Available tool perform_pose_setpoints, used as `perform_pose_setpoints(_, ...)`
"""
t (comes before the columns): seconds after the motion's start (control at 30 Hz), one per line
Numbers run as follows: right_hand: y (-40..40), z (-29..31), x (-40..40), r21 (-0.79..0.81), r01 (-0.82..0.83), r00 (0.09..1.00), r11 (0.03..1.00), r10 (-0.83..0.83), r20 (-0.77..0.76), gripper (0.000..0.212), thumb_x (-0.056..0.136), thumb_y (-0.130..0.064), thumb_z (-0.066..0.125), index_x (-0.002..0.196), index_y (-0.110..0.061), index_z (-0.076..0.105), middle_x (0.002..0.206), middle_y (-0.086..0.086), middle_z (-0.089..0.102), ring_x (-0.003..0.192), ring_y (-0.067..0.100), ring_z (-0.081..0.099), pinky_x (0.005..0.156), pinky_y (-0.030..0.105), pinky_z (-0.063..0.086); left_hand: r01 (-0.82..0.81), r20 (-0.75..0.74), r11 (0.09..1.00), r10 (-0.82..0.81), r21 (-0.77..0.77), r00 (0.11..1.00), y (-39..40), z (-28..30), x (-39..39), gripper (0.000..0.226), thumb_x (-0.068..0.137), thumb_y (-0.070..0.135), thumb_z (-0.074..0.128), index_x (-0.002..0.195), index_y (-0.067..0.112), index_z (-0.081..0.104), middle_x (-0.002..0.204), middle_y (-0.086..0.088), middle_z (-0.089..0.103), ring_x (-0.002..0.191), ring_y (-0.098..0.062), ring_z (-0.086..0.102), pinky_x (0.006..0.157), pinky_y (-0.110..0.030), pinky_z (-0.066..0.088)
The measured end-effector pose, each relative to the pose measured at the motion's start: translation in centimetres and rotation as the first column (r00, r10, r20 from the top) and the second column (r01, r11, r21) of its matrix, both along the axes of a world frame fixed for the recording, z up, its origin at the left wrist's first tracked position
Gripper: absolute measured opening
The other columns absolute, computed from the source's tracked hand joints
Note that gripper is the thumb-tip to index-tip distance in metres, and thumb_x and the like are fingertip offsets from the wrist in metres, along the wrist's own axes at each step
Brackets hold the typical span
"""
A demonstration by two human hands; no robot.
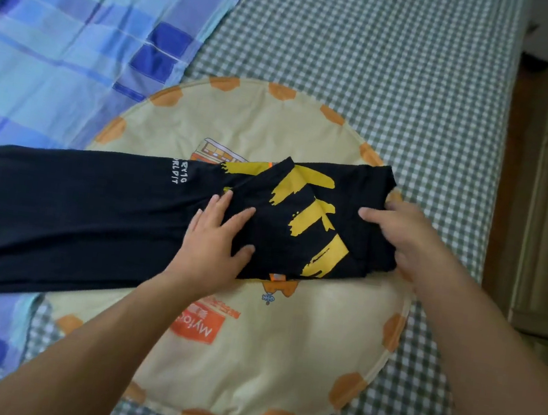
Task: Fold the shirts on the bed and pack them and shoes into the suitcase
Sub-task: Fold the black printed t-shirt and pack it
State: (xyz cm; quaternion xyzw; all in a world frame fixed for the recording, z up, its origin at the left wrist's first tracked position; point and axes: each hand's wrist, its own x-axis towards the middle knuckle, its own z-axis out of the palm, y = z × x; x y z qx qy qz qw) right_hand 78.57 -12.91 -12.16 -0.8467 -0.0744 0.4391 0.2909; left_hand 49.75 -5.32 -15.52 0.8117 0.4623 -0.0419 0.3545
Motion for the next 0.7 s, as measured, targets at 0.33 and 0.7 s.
perform_pose_setpoints(0.33,8.1,4.7,-18.3,0.039,-0.569,0.797,0.821,0.539,0.273,0.068,0.079,-0.037,0.076,0.140,-0.021,0.051,0.126,-0.001,0.065,0.113,0.024,0.063,0.098,0.040,0.051,-0.590,0.223,0.802,0.561,0.092,0.797,2.2,4.0,-20.4,0.048,0.090,0.006,0.063,0.137,0.010,0.060,0.136,-0.015,0.058,0.129,-0.028,0.050,0.113,-0.037,0.035)
perform_pose_setpoints(0.7,9.5,-1.9,-19.3,-0.228,-0.662,0.235,0.714,0.488,0.841,0.051,0.102,-0.042,0.045,0.145,-0.015,0.049,0.148,0.010,0.044,0.137,0.034,0.036,0.112,0.050,0.034,-0.253,0.140,0.929,0.222,0.270,0.965,1.1,1.2,-22.8,0.055,0.087,0.031,0.051,0.138,0.015,0.062,0.144,-0.014,0.052,0.136,-0.036,0.041,0.112,-0.051,0.040)
